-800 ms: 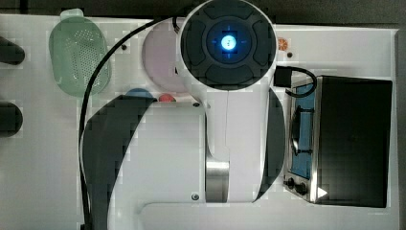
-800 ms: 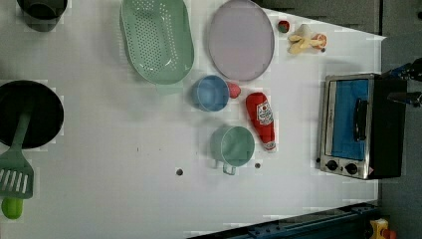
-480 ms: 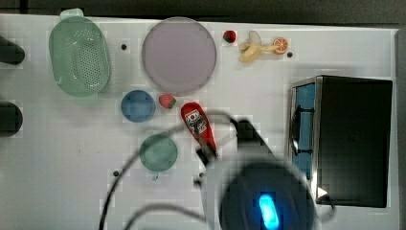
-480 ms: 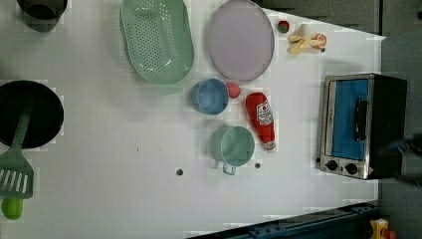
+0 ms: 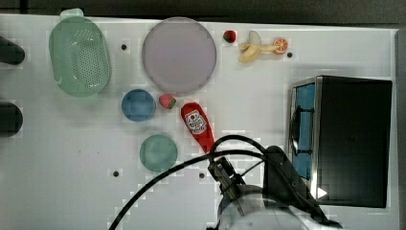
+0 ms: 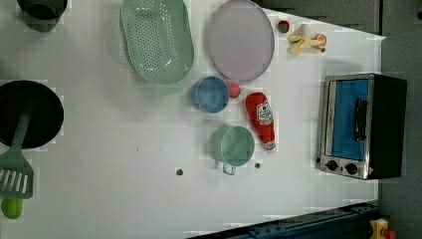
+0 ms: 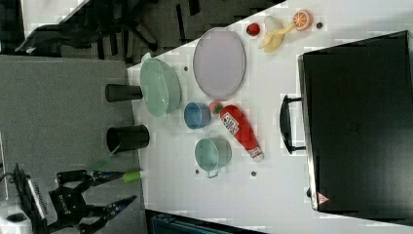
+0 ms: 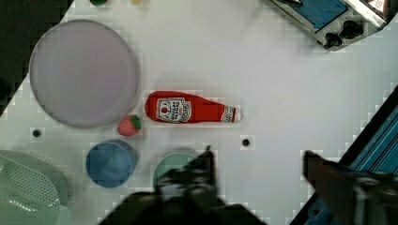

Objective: Flap open oven.

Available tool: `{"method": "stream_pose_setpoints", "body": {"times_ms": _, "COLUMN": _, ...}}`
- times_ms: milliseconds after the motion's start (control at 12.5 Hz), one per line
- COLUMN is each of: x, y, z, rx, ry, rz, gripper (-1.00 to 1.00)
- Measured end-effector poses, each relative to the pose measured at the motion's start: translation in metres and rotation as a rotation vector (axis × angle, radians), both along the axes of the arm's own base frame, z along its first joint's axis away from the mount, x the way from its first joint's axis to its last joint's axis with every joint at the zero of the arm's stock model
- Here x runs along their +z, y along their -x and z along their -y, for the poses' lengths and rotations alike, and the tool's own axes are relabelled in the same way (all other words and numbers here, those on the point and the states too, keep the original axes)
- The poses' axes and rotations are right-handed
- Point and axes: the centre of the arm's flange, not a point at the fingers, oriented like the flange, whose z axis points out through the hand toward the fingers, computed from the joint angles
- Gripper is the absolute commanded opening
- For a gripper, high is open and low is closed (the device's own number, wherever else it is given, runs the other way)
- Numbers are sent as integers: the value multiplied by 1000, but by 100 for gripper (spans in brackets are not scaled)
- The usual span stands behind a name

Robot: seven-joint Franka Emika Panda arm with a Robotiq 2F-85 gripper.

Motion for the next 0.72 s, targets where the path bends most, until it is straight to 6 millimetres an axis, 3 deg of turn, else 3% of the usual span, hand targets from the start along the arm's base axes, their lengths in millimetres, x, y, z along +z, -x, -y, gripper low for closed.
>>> {"method": "stream_pose_setpoints", "body": {"times_ms": 160, "x": -19, "y": -12, "z": 0, "rx": 1, "ry": 0, "rz": -38, "gripper": -55}}
{"method": "stream_pose_setpoints", "body": {"times_ms": 240, "x": -29, "y": -16, "z": 1, "rx": -1, "ry": 0, "rz": -63, "gripper": -65}}
{"method": "stream_pose_setpoints", "body": {"times_ms": 480, "x": -58, "y": -24, "z": 12, "rx": -1, "ry": -1, "rz": -103, "gripper": -65}}
{"method": "stream_pose_setpoints", "body": {"times_ms": 720, "x": -88, "y": -38, "z": 52, "rx": 112, "ry": 29, "rz": -73, "gripper": -65}}
